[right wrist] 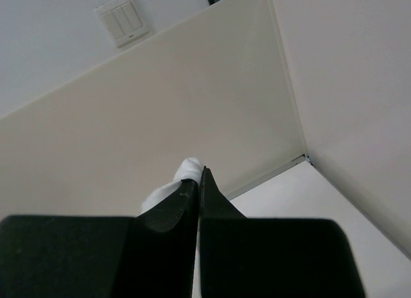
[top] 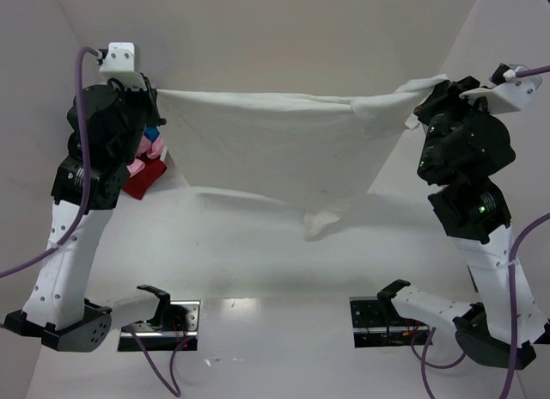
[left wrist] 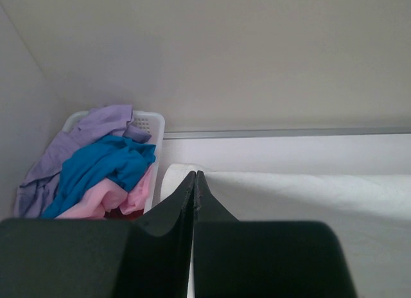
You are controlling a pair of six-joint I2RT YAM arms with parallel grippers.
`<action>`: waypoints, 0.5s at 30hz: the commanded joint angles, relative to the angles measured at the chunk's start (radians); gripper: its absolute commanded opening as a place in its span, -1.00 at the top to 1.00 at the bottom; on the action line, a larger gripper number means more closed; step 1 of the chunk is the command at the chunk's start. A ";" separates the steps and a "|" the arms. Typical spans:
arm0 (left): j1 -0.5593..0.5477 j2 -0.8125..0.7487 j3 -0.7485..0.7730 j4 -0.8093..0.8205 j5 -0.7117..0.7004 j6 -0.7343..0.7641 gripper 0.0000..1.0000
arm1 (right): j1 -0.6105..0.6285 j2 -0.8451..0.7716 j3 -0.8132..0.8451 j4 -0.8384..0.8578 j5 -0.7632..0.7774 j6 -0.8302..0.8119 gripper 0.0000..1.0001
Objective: Fold and stack the t-shirts
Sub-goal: Flatten out the tshirt
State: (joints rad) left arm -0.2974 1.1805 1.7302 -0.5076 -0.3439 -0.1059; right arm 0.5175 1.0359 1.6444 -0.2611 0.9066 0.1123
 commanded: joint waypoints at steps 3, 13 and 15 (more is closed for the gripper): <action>0.007 -0.090 0.002 0.044 0.008 -0.012 1.00 | -0.001 -0.105 0.063 0.016 -0.047 0.017 1.00; 0.007 -0.251 0.015 0.001 0.017 -0.031 1.00 | -0.001 -0.186 0.158 -0.038 -0.184 0.004 1.00; 0.007 -0.262 0.035 -0.012 0.017 -0.031 1.00 | -0.001 -0.197 0.184 -0.049 -0.184 -0.009 1.00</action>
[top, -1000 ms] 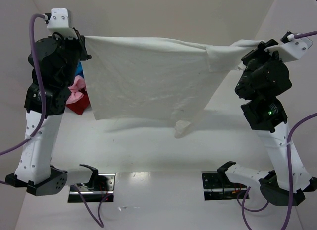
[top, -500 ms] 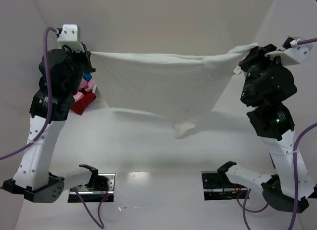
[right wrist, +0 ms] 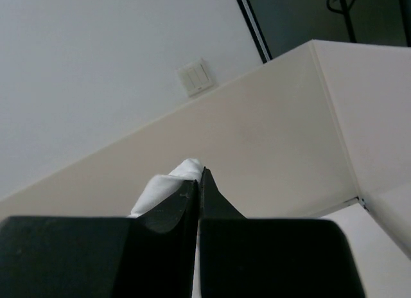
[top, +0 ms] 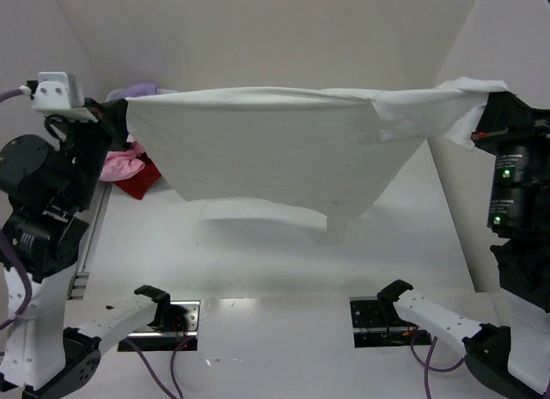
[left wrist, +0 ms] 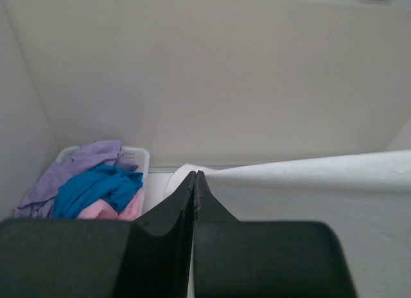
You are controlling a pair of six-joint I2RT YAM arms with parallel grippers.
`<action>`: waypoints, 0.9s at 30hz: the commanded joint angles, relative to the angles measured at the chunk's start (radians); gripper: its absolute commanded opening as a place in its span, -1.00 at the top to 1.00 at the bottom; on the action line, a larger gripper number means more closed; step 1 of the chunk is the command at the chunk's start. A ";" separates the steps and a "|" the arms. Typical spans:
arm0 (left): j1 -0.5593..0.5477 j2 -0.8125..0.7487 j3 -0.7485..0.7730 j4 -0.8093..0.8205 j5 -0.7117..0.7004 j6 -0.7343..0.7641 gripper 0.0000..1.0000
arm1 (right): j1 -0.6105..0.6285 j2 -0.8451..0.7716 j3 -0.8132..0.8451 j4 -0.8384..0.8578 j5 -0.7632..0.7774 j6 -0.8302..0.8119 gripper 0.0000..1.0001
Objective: Fold and stack the t-shirts
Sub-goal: Flatten out the tshirt
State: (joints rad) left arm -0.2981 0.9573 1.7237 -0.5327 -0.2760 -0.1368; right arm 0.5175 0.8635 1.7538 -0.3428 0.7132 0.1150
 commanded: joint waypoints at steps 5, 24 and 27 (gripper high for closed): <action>0.008 -0.006 0.027 0.010 -0.032 -0.038 1.00 | -0.001 0.031 0.101 0.010 0.077 -0.046 1.00; -0.073 0.450 -0.332 0.206 0.730 0.057 0.19 | -0.022 0.252 -0.548 0.263 0.060 0.114 1.00; -0.111 0.514 -0.380 0.238 0.846 0.026 -0.15 | -0.053 0.252 -0.548 0.263 0.080 0.104 1.00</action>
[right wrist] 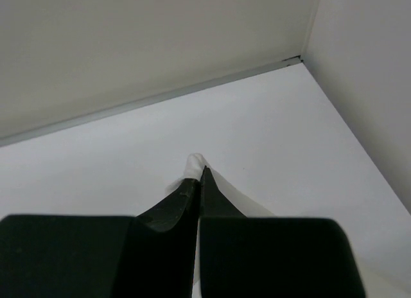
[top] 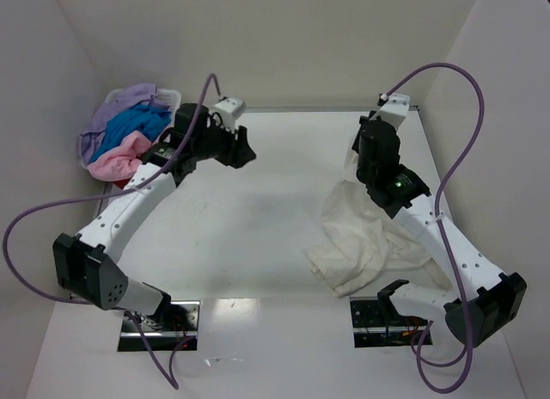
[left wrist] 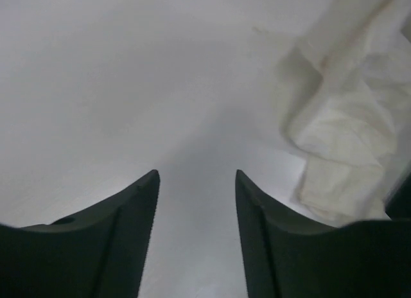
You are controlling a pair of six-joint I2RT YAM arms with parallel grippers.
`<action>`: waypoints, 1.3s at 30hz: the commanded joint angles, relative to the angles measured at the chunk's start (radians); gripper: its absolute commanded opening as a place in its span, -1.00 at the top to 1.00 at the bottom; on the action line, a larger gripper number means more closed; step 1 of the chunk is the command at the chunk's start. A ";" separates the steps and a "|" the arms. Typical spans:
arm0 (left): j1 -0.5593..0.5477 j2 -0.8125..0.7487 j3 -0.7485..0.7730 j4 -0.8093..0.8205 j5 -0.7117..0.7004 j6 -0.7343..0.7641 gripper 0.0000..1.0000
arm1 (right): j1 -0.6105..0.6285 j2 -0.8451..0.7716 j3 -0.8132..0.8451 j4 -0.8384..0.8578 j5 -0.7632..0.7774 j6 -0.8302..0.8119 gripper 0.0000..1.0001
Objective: Fold and stack the t-shirts
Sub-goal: Flatten out the tshirt
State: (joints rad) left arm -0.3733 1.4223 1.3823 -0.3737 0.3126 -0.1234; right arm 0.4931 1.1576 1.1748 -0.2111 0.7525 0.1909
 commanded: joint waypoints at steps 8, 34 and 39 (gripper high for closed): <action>-0.266 0.167 -0.088 0.065 0.332 0.021 -0.47 | -0.122 -0.124 -0.009 0.110 0.153 0.028 1.00; -0.559 0.529 -0.077 0.108 0.095 -0.120 -0.61 | -0.160 -0.228 -0.046 0.091 0.143 0.001 1.00; -0.559 0.550 -0.077 0.117 0.095 -0.130 -0.52 | -0.160 -0.228 -0.046 0.091 0.134 0.001 1.00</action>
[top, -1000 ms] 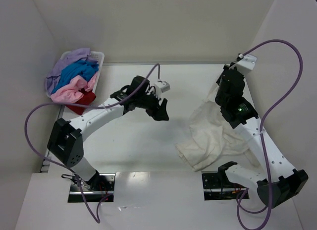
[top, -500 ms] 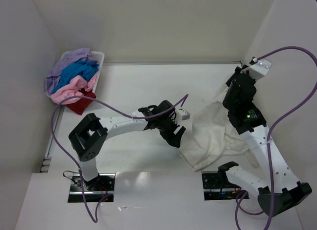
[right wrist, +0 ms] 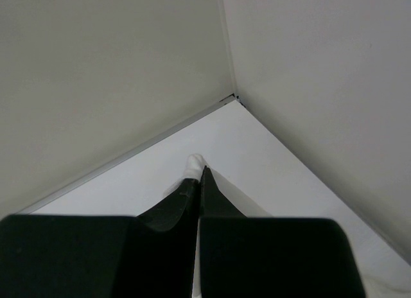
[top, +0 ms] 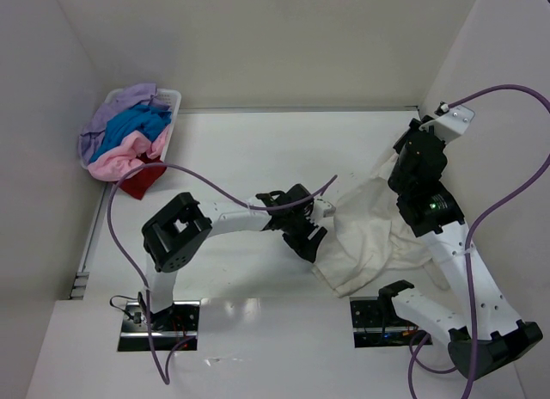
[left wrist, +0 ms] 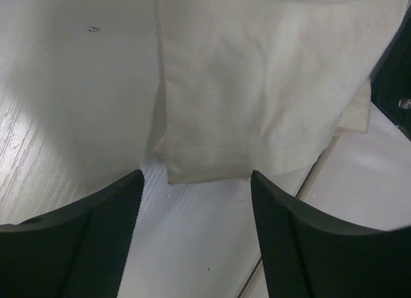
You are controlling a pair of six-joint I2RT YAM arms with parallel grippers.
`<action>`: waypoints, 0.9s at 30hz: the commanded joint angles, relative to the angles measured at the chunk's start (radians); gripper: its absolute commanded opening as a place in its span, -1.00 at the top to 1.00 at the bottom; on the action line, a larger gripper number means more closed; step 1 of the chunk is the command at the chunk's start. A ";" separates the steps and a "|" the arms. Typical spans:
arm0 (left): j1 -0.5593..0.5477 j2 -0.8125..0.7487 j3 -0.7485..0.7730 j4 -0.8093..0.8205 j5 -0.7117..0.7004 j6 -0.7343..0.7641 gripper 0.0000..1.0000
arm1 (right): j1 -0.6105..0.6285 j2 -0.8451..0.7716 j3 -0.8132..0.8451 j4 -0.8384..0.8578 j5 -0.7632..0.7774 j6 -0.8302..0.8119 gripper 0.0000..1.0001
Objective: Fold and stack the t-shirts
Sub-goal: Flatten out the tshirt
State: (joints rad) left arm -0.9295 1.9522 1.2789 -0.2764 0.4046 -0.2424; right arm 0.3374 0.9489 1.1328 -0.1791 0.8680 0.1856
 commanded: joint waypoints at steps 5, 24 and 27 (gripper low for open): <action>-0.003 0.040 0.027 0.039 0.051 -0.029 -0.25 | -0.005 -0.019 -0.004 0.059 0.019 0.006 1.00; 0.056 -0.363 0.172 -0.147 -0.458 -0.052 1.00 | -0.005 -0.047 0.016 0.058 0.051 -0.003 1.00; 0.102 -0.515 0.253 -0.202 -0.590 -0.038 1.00 | -0.005 -0.058 0.041 0.047 0.060 0.006 1.00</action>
State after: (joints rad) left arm -0.8772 1.6108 1.4181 -0.4290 0.0319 -0.3096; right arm 0.3374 0.9249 1.1206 -0.1799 0.8799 0.1822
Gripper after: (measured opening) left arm 0.011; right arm 0.007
